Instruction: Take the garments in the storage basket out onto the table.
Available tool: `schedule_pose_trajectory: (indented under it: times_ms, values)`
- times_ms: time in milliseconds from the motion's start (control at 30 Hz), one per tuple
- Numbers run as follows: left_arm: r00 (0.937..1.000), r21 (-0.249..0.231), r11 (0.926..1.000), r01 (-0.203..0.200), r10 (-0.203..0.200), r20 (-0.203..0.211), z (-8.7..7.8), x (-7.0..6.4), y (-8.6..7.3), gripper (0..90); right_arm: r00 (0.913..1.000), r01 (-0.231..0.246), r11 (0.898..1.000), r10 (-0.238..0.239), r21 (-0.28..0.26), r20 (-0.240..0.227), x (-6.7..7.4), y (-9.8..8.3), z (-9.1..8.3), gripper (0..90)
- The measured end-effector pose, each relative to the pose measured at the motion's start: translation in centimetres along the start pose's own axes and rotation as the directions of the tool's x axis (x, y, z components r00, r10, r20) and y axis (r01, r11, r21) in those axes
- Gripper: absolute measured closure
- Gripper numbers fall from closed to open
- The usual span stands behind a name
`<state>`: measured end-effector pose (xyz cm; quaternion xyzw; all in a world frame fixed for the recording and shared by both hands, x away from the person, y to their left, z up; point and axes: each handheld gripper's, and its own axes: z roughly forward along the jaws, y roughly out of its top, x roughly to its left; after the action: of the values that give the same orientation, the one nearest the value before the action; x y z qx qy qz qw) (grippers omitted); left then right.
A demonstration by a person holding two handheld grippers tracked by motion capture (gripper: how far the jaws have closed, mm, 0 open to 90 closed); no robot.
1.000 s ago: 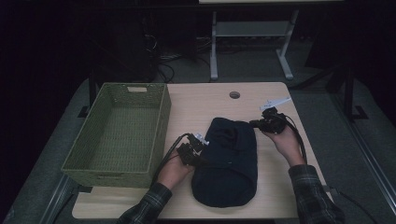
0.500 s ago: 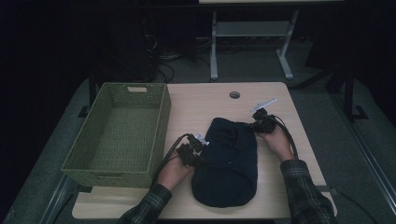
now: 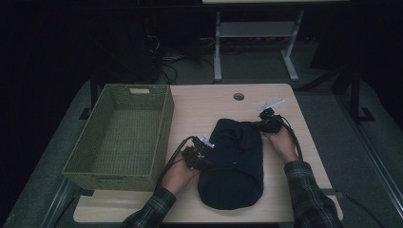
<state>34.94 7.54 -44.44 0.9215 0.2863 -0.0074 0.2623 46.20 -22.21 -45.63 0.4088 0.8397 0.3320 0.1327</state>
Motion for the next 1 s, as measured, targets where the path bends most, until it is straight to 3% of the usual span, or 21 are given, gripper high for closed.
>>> schedule_pose_trajectory:
  times_ms: [167, 400, 433, 467, 667, 1000]
  values:
    - [1.0, -0.032, 0.9995, 0.001, -0.001, 0.0, -0.8, 0.2, 1.4, 76.8, 0.9997, -0.022, 0.998, 0.021, -0.067, -0.016, -0.6, 0.2, -2.0, 75.7]
    - [0.9999, -0.086, 0.9963, 0.003, -0.004, -0.016, -2.3, 1.6, 3.8, 66.5, 0.9991, -0.039, 0.997, 0.038, -0.067, -0.02, -0.8, 0.2, -2.8, 63.8]
    - [0.9998, -0.096, 0.9954, 0.004, -0.006, -0.021, -2.6, 1.8, 4.1, 63.6, 0.9991, -0.037, 0.999, 0.036, -0.033, -0.025, -0.8, 0.6, -2.9, 59.1]
    - [0.9996, -0.121, 0.9927, 0.002, -0.005, -0.027, -2.8, 2.3, 4.8, 62.6, 0.9991, -0.034, 0.999, 0.033, -0.029, -0.026, -0.8, 0.7, -3.0, 58.8]
    - [0.9994, -0.135, 0.9909, 0.001, -0.006, -0.035, -3.1, 3.8, 6.5, 58.0, 0.9997, -0.021, 0.998, 0.02, -0.056, -0.017, -0.7, 1.3, -3.5, 57.9]
    - [0.9987, -0.165, 0.9862, 0.008, -0.016, -0.049, -2.3, 6.2, 8.7, 54.0, 0.9994, -0.029, 0.998, 0.028, -0.054, -0.021, -0.8, 1.2, -3.4, 55.5]
